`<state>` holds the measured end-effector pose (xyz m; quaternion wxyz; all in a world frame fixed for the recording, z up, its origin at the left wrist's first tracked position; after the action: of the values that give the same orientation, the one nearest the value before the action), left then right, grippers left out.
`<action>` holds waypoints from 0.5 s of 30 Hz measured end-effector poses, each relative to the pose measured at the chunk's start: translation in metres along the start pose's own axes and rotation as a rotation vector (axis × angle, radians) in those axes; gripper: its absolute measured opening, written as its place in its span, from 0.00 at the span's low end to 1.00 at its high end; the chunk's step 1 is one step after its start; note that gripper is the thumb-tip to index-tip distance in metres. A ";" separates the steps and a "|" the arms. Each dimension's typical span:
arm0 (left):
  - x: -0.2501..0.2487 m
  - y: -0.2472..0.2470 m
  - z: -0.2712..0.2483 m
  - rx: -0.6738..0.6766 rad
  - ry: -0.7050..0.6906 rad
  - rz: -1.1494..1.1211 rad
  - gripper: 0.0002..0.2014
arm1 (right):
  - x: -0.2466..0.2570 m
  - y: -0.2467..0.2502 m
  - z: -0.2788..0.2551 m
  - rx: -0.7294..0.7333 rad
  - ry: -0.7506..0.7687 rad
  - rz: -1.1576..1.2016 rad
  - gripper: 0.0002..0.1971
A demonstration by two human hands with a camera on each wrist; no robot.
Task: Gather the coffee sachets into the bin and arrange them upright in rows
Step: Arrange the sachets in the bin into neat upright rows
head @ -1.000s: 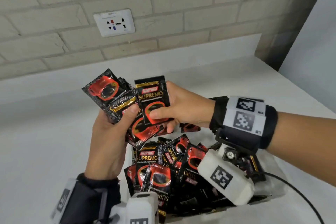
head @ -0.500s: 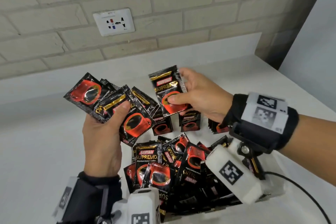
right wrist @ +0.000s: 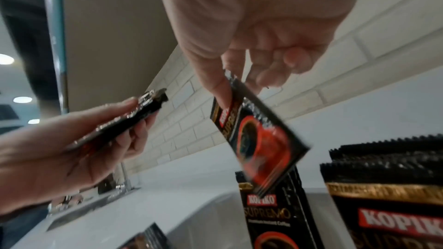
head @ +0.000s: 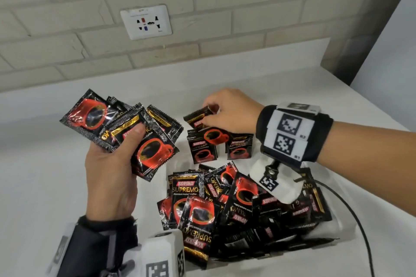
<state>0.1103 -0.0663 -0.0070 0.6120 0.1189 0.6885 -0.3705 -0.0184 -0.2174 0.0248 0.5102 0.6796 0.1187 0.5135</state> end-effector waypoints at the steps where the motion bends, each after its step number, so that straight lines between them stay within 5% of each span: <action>1: 0.000 0.002 0.000 -0.003 0.000 -0.002 0.23 | 0.001 -0.003 0.002 0.029 0.014 -0.044 0.08; 15: 0.005 0.007 0.004 0.015 0.020 -0.001 0.22 | -0.005 -0.037 0.025 0.210 0.075 -0.504 0.10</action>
<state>0.1161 -0.0657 -0.0141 0.6040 0.1266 0.6919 -0.3747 0.0136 -0.2183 -0.0072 0.5437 0.6583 0.3556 0.3801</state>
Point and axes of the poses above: each hand's wrist, its own z-axis towards the middle knuckle, its own y-axis out of the back of the hand, x = y × z, the point moved 1 cm from there along z, towards the middle knuckle, and after that the axes turned 4 degrees about y, right-handed, at the moved point
